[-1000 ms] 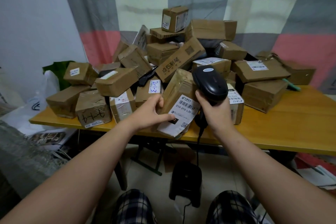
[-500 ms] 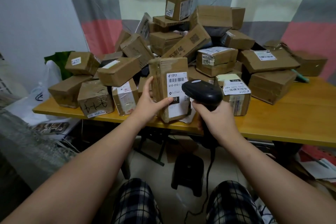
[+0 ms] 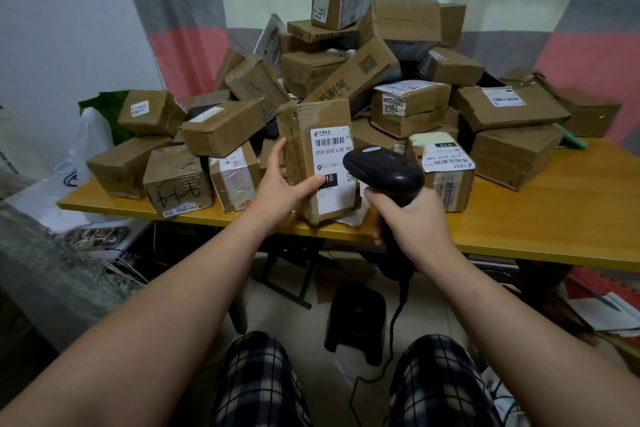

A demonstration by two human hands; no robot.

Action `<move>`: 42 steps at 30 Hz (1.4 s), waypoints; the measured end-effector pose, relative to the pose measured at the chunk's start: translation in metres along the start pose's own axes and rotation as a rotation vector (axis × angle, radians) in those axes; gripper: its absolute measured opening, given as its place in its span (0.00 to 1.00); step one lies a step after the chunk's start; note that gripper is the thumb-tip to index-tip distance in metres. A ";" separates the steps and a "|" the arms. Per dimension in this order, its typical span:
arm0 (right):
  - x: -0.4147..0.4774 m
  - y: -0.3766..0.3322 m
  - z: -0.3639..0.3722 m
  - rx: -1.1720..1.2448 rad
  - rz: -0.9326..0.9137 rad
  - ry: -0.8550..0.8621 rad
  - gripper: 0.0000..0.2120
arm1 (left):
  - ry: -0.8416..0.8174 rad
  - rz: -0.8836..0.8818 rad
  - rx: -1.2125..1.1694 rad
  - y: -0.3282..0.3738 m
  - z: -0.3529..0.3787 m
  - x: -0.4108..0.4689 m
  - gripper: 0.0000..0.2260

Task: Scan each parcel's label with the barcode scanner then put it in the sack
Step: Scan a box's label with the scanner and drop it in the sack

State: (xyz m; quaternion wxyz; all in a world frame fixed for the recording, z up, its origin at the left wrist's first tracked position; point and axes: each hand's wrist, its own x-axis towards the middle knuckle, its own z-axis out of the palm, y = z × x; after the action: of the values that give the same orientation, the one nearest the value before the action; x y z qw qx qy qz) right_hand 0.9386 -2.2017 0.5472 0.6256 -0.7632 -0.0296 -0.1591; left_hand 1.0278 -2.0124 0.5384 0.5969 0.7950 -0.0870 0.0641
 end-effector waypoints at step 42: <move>-0.096 0.080 0.412 -0.428 -0.176 -1.145 0.20 | 0.402 -1.185 0.746 -0.281 -0.294 -0.276 0.38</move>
State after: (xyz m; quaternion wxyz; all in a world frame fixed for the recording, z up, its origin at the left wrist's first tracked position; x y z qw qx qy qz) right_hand 0.9523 -1.8070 0.3758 0.3279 -0.8306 -0.3912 0.2223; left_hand 0.8191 -1.6364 0.3006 0.2253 0.8320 0.4970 -0.0997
